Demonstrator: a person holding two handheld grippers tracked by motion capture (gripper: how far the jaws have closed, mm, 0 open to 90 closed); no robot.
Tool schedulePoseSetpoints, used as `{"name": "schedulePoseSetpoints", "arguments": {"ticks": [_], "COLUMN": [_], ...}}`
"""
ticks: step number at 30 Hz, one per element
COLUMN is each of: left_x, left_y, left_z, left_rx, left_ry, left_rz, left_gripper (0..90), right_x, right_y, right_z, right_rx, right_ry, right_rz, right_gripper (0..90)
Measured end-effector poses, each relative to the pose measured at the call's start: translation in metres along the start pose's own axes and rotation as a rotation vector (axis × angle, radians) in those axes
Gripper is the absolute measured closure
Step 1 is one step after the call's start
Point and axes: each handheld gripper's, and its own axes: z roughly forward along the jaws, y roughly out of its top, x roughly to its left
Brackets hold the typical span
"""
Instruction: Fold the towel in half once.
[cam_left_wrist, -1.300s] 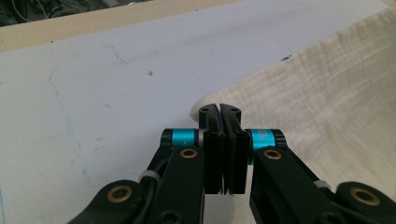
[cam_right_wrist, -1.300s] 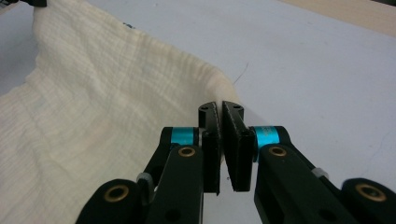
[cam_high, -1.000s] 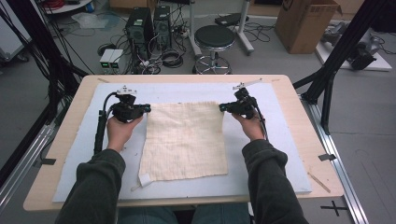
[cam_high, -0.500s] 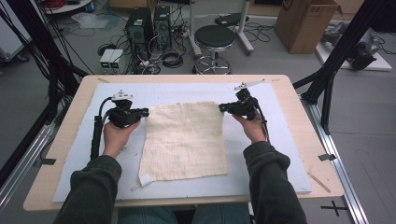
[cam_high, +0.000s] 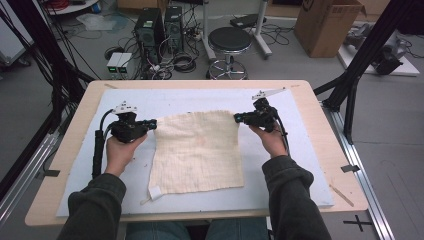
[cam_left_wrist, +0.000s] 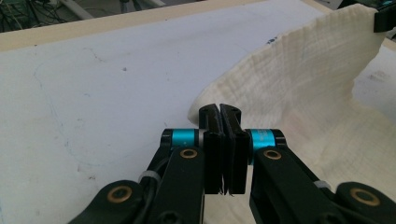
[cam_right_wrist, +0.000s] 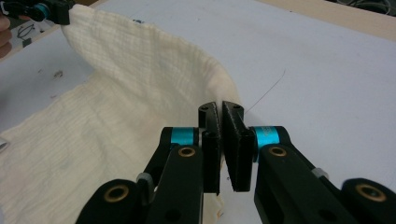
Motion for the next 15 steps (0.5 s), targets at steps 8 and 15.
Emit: {"name": "schedulePoseSetpoints", "arguments": {"ticks": [8,15], "left_x": [-0.004,-0.007], "left_y": [-0.005,-0.011], "left_z": [-0.006,-0.012], "left_rx": [-0.008,-0.001], "left_ry": [-0.017,-0.03], "left_rz": [0.007,0.026], "left_gripper": [87.6,87.7], "right_x": [0.002,0.005], "right_y": [-0.008,-0.013], "right_z": [-0.003,-0.005], "right_rx": [-0.003,-0.001], "right_ry": [0.017,0.034], "right_rz": [-0.005,-0.009], "right_gripper": [85.8,85.8]}}
